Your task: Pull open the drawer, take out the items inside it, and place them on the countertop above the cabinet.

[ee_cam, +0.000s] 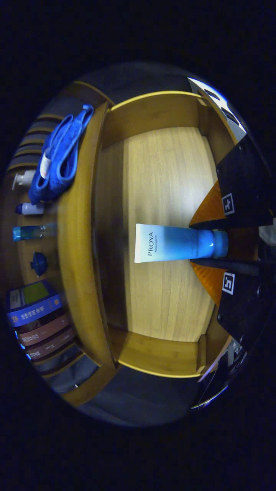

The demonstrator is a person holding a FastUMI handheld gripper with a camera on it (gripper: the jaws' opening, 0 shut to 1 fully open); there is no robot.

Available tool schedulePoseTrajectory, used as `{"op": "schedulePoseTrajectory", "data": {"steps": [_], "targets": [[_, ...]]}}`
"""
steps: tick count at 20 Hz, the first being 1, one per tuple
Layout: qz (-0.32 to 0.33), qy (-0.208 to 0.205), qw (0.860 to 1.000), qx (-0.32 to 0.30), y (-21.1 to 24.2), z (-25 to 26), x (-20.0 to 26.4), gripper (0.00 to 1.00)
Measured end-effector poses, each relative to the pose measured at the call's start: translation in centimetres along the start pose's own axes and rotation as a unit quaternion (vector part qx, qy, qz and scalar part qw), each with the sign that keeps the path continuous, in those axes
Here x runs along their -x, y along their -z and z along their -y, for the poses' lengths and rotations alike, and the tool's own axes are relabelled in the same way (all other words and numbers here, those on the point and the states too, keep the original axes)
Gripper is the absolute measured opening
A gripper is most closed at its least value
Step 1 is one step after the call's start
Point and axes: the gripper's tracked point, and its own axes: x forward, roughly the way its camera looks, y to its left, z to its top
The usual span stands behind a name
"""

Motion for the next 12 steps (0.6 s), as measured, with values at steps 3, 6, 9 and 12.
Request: {"op": "schedulePoseTrajectory", "data": {"steps": [3,6,9,12], "targets": [[0.063,-0.004,0.998,-0.002,-2.9,0.3,2.6,0.39],[0.106,-0.005,0.994,0.007,-8.0,0.2,3.1,0.39],[0.138,0.003,0.99,0.022,-14.0,-0.3,3.0,0.39],[0.129,0.004,0.991,0.02,-17.8,-0.9,1.5,0.39]]}}
